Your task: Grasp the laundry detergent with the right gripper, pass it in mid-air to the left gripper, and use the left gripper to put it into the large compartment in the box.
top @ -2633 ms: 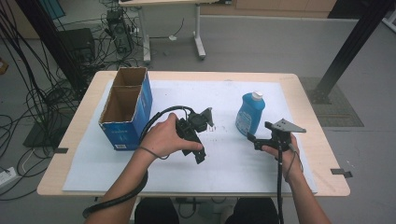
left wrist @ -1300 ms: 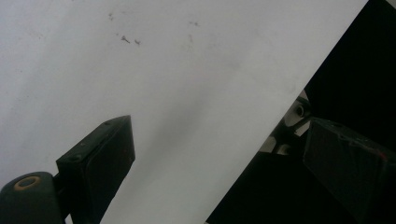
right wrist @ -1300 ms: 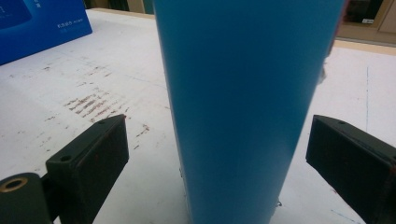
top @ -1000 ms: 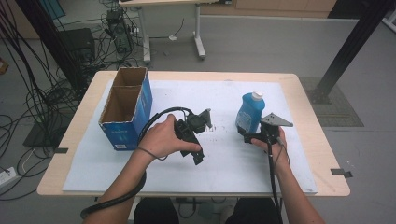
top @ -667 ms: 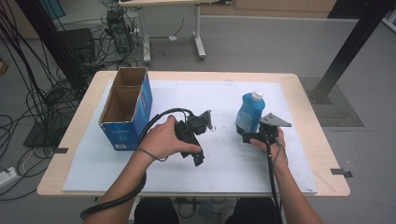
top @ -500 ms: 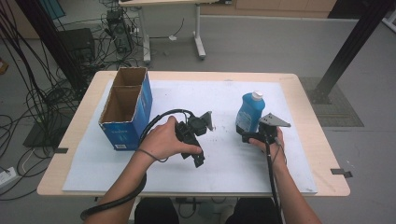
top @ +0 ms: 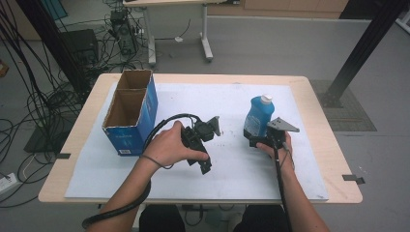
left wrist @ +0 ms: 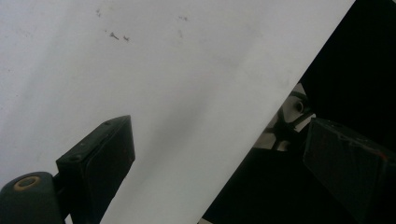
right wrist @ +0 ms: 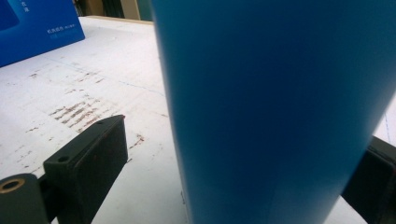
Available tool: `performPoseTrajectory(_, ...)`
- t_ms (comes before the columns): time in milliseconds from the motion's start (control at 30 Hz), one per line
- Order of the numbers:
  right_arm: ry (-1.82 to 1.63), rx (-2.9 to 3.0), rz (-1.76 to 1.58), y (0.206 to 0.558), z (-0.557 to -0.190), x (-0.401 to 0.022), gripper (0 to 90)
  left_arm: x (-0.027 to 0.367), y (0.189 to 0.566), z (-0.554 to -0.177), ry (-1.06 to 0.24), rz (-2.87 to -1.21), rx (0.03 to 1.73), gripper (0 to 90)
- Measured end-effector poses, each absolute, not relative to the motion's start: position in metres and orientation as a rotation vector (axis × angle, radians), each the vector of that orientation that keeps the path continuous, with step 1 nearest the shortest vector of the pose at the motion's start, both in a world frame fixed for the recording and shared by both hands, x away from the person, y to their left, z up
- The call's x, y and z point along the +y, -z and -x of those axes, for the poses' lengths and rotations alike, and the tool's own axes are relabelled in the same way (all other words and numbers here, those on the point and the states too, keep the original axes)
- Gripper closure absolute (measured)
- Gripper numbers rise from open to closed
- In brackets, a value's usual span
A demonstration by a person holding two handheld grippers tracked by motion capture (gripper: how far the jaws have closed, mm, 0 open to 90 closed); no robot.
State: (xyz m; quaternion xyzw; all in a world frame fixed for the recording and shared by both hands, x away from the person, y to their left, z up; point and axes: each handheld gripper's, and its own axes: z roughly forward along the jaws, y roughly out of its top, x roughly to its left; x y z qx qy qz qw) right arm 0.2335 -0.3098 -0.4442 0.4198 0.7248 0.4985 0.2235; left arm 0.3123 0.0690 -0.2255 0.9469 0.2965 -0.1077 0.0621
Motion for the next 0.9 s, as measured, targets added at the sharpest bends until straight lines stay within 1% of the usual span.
performPoseTrajectory(900,-1.386,1.987,-1.154,0.4452,-0.2329,-0.3101,4.5,0.0694,0.2245,-0.3107,0.303,-2.873,0.911,8.8)
